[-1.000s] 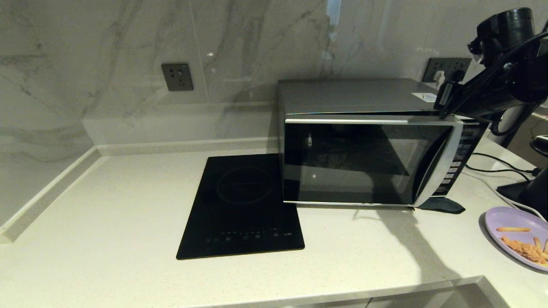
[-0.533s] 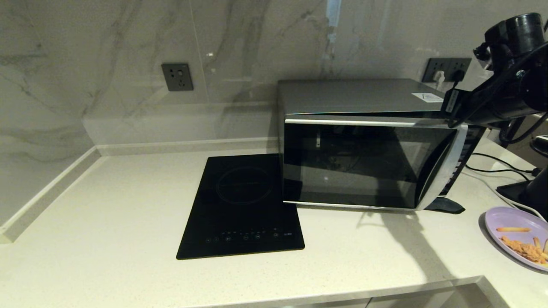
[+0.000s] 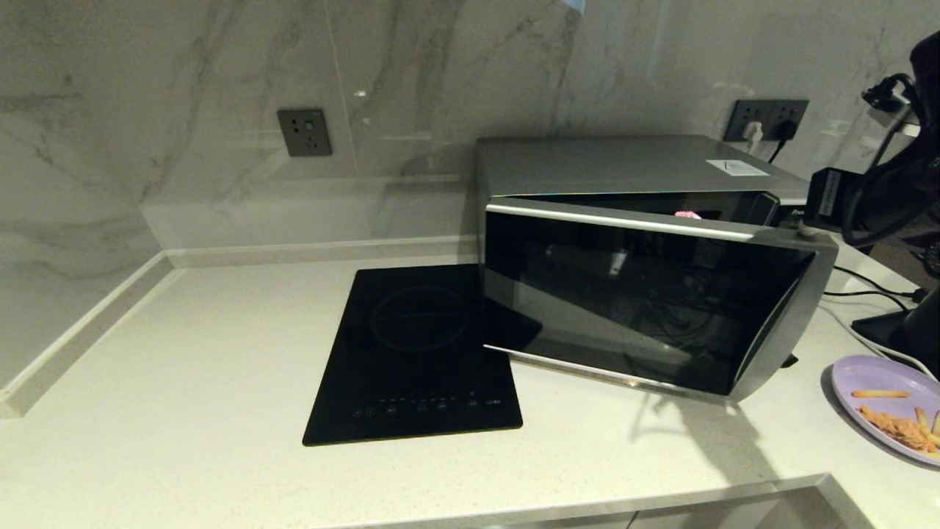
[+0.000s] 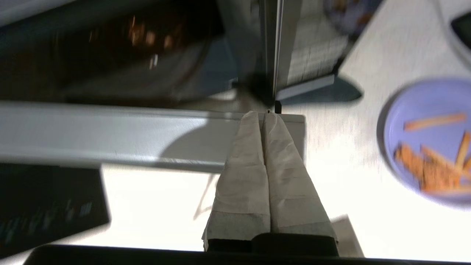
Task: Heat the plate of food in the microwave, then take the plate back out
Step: Open the microwave oven
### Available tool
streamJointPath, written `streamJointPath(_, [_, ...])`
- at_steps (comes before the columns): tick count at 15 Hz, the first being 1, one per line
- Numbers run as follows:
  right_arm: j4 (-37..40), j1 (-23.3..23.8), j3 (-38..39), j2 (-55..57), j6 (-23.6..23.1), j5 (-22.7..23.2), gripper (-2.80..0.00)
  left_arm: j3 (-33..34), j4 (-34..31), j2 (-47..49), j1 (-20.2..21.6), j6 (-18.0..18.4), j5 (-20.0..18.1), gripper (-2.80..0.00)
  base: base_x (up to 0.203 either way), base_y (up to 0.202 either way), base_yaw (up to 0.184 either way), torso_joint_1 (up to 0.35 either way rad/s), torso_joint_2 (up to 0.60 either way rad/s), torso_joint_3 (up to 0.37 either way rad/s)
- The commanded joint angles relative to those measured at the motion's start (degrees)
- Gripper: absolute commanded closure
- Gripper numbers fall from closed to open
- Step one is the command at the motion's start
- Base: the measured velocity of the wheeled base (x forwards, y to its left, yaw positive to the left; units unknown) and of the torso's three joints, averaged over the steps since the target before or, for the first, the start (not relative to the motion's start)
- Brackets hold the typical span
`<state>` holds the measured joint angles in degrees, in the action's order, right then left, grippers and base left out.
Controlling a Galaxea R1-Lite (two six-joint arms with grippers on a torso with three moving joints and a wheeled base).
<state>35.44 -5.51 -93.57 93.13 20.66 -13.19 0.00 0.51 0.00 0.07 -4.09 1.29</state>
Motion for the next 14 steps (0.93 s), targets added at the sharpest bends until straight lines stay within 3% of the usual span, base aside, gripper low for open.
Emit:
streamJointPath(1, [2.5, -0.8, 2.1, -6.8, 0.1, 1.5, 0.0, 0.0, 0.0, 0.1, 0.0, 0.0, 0.0, 0.0, 0.0, 0.0, 0.0, 0.0, 0.0, 0.0])
streamJointPath(7, [12.0, -8.9, 5.6, -17.0, 0.3, 4.5, 0.0, 0.0, 0.0, 0.1, 0.0, 0.0, 0.0, 0.0, 0.0, 0.0, 0.0, 0.0, 0.0, 0.0])
streamJointPath(14, [12.1, -9.3, 8.3, -15.5, 0.6, 4.0, 0.0, 0.0, 0.0, 0.1, 0.0, 0.0, 0.0, 0.0, 0.0, 0.0, 0.0, 0.0, 0.0, 0.0])
